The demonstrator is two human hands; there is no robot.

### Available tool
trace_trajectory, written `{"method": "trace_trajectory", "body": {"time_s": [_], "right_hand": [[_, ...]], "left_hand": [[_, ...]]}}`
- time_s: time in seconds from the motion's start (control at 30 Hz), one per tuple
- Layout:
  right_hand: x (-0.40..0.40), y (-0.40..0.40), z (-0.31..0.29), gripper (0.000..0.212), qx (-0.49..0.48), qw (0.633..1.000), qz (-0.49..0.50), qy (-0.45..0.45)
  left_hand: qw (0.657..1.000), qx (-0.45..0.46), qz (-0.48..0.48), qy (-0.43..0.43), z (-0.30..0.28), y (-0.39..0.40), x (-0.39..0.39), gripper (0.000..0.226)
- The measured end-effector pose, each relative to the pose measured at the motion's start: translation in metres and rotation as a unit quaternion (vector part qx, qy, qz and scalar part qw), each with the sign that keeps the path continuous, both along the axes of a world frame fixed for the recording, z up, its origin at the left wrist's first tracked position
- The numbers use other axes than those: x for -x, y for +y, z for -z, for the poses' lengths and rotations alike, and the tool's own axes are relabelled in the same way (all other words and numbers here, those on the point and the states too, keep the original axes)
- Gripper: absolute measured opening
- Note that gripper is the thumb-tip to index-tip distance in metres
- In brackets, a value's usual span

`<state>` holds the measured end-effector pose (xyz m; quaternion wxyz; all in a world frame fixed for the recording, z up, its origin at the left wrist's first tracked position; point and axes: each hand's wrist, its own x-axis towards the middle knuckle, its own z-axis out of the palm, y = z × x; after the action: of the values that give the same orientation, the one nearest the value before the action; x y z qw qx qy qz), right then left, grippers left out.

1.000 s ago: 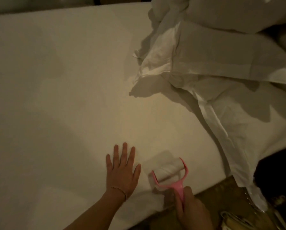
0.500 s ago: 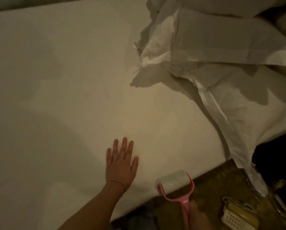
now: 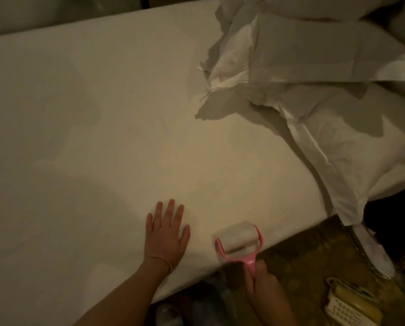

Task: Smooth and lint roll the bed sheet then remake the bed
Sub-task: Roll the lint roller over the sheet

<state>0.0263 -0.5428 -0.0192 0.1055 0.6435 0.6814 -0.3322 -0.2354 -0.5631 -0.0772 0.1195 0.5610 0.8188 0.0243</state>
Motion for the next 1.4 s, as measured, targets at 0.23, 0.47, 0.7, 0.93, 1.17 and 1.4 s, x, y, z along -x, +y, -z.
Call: {"method": "trace_trajectory", "body": {"time_s": [0.23, 0.47, 0.7, 0.93, 1.17, 1.4], "right_hand": [[0.001, -0.004, -0.048, 0.038, -0.063, 0.994, 0.071, 0.054], [-0.007, 0.026, -0.164, 0.033, -0.106, 0.977, 0.148, 0.111], [-0.158, 0.031, -0.27, 0.027, -0.166, 0.948, 0.247, 0.117], [-0.366, -0.007, -0.325, 0.031, -0.241, 0.875, 0.418, 0.037], [-0.509, -0.071, -0.338, 0.033, -0.243, 0.792, 0.56, -0.016], [-0.576, -0.141, -0.334, 0.033, -0.205, 0.713, 0.668, -0.053]], "left_hand": [[0.996, -0.008, 0.033, -0.085, -0.072, 0.032, -0.033, 0.056], [0.99, -0.057, 0.124, -0.045, -0.204, 0.07, -0.093, 0.061], [0.972, -0.073, 0.216, -0.048, -0.314, 0.12, -0.247, 0.059], [0.92, -0.077, 0.374, -0.091, -0.382, 0.123, -0.498, 0.053], [0.833, -0.056, 0.54, -0.1, -0.397, 0.077, -0.699, 0.04], [0.721, -0.001, 0.684, -0.111, -0.389, 0.042, -0.802, 0.04]]}}
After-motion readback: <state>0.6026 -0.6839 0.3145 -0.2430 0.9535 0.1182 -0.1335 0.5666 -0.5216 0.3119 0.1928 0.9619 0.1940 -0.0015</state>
